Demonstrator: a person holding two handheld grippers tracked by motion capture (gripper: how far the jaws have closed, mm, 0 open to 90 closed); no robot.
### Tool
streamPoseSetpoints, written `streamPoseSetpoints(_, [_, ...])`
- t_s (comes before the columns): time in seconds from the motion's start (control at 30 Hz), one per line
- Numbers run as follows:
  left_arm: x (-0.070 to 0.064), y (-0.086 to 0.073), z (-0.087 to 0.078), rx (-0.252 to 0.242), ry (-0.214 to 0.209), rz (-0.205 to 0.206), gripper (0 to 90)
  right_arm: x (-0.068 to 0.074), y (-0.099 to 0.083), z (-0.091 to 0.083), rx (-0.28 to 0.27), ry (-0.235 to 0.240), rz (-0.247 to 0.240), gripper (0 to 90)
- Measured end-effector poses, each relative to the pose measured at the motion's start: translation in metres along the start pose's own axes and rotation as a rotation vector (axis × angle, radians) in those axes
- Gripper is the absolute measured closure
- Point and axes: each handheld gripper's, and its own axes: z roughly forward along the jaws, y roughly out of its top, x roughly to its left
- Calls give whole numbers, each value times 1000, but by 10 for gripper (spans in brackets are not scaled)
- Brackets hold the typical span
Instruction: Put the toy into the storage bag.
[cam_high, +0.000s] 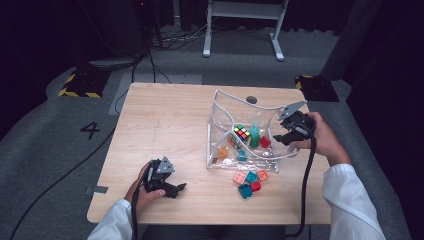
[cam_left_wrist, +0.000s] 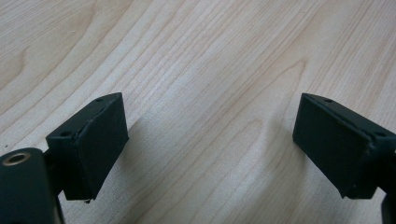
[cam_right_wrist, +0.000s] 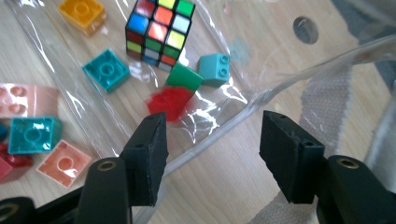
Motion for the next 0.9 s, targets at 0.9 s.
streamPoseSetpoints(0.9, [0, 0, 0, 1, 2, 1, 104, 43, -87, -86, -479, -109, 210, 313])
